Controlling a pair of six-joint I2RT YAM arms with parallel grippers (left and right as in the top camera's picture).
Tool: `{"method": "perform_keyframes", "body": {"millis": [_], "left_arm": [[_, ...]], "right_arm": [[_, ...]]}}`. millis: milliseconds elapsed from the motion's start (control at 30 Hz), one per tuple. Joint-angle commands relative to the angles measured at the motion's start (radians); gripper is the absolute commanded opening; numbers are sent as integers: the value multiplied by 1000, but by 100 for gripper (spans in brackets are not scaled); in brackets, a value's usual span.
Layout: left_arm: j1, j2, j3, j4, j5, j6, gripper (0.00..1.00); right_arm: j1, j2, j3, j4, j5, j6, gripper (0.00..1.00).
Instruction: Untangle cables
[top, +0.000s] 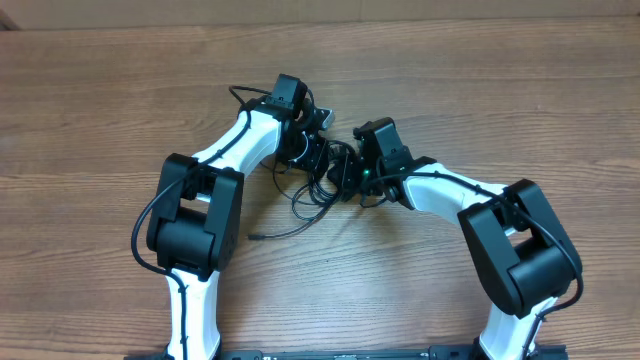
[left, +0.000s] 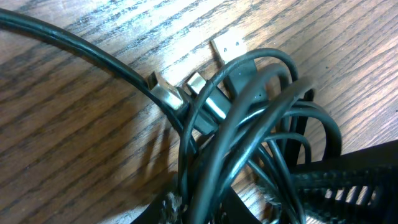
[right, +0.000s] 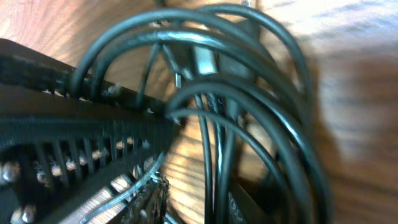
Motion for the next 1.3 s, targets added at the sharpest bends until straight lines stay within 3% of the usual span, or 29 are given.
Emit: {"method": "perform_keyframes", "body": {"millis": [0,33,133,267,633,900,1133,1267], "left_arm": [[-8,22,1,-5,-49,15,18],[-8,22,1,-5,-49,15,18],[-8,22,1,-5,-49,15,18],[-8,22,1,-6,-76,14,19],[-6,20,8,-16,-198,-26,14],[-1,19,42,-77,-374,-126,10],[29,19,42,-91,-379,-155,11],[46,19,42,-92,-354,-162,13]], "right_arm": [[12,33,10,4,19,6,29],[12,33,10,4,19,6,28],[10,30,10,3,5,6,12],[-28,-16,10,-10,-71,6,4],[-74,-115,10,-39,-399,-7,4],[-80,-115,10,-65,-660,-206,4],[-129,-115,10,-66,-662,-191,4],[-165,-115,10,-116,-536,-109,4]]}}
